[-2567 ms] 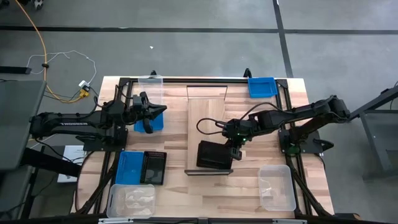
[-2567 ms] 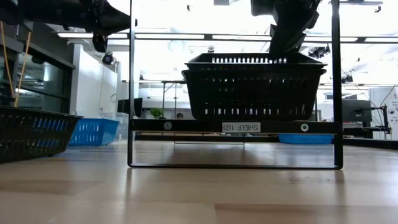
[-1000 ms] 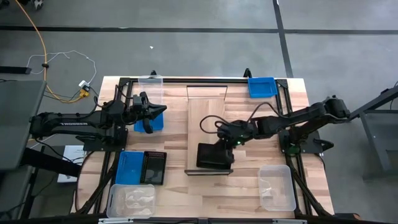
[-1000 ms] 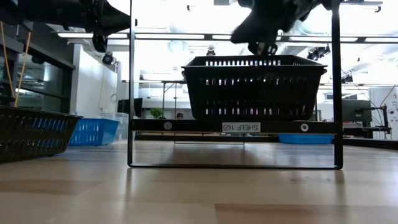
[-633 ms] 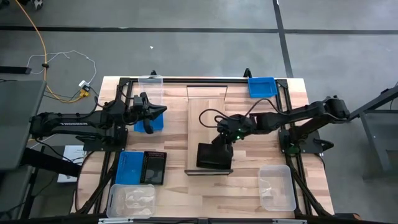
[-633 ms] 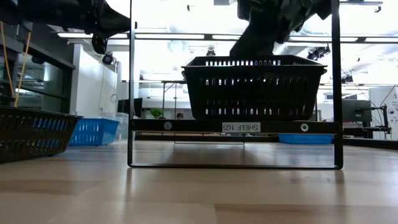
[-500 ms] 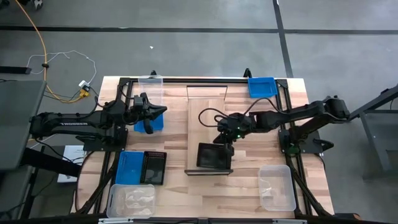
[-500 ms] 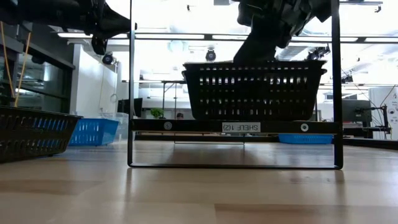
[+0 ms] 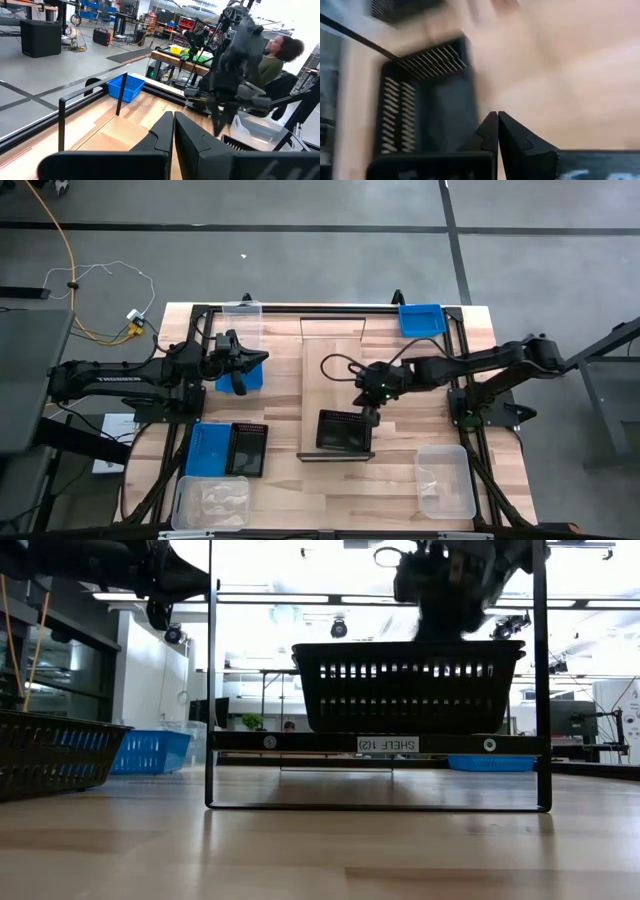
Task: Stack baskets on shelf by color
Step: Stack the right black bin on top of the other black bin on the shelf
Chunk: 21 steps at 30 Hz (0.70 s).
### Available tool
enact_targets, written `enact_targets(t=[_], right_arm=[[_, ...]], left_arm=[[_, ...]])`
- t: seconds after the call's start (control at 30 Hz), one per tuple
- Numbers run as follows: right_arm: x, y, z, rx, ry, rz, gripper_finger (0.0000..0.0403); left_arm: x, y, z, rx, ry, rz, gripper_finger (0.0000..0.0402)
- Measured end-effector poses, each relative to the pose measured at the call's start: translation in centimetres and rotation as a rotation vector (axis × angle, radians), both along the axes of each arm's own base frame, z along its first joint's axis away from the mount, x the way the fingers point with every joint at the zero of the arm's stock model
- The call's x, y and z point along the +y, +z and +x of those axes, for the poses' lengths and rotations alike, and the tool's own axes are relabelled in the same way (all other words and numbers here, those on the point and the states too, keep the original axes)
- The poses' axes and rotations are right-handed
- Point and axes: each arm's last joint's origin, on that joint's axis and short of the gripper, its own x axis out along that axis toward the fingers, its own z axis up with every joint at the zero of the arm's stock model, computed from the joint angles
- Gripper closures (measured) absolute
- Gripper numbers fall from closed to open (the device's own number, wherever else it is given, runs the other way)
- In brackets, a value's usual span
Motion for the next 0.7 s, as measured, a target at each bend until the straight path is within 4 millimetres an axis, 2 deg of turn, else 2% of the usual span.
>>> enact_targets(t=[0.33,0.7], right_arm=[[0.2,-2.6,2.2,0.011,-0.003,0.043,0.0403],[0.2,-3.6,3.8,-0.064,-0.018,0.063,0.0403]], left_arm=[[0.0,0.0,0.0,0.003,0.002,0.000,0.0398],[0.0,-0.1,0.1,0.005,0.002,-0.009,0.0398]])
